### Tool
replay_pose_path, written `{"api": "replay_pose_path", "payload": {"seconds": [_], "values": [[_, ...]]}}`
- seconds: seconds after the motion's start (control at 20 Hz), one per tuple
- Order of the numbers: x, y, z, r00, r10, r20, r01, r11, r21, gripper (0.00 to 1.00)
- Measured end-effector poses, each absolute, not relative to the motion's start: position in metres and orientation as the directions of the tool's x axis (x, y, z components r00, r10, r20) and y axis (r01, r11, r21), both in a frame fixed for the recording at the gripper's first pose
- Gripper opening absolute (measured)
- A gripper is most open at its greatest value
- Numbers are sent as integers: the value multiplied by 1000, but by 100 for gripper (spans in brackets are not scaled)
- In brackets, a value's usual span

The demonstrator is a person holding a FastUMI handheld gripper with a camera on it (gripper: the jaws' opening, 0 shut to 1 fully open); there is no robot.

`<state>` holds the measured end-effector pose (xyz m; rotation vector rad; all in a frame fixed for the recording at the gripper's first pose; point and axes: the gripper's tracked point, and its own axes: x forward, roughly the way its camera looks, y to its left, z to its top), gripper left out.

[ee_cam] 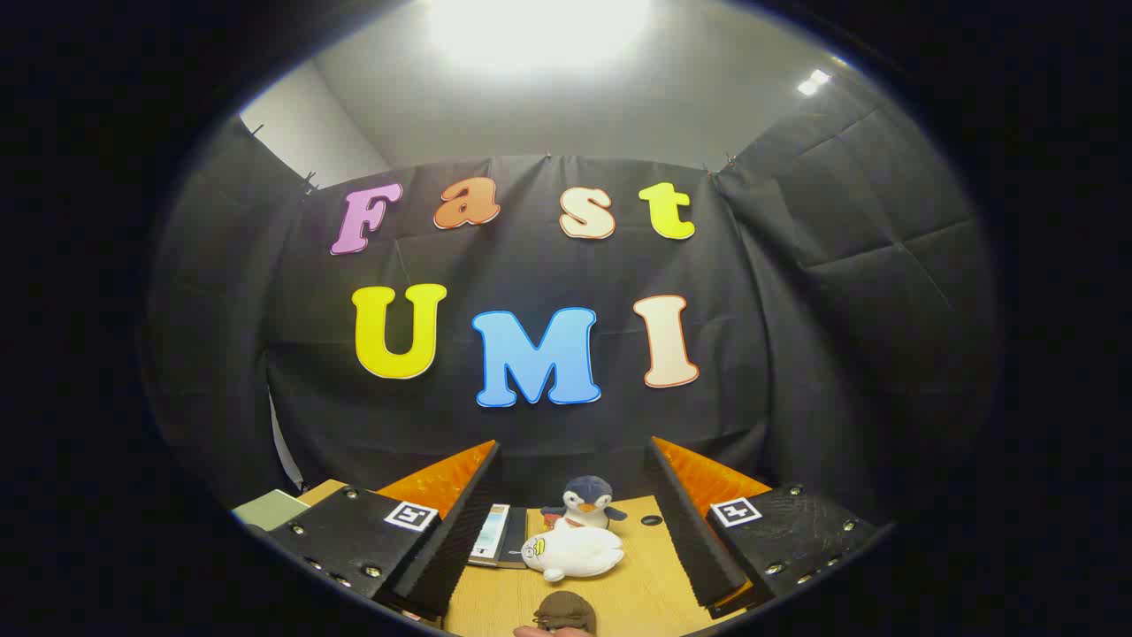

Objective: Open the storage box then place both shoes into the box .Put the left shoe in first, then the right shoe, with the right side of both shoes facing outward in a uniform manner.

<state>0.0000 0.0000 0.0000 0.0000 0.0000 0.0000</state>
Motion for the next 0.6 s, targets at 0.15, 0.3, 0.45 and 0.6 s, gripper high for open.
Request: {"api": "replay_pose_path", "payload": {"seconds": [0.15, 0.3, 0.45, 0.6], "values": [[6, -4, 3, 1000, 12, 7, -12, 1000, 9, 97], [10, -8, 0, 1000, 12, -1, -12, 1000, 15, 97], [11, -15, -3, 1000, -2, -11, 2, 1000, 23, 97], [10, -17, -3, 1000, -13, -11, 13, 1000, 27, 97]]}}
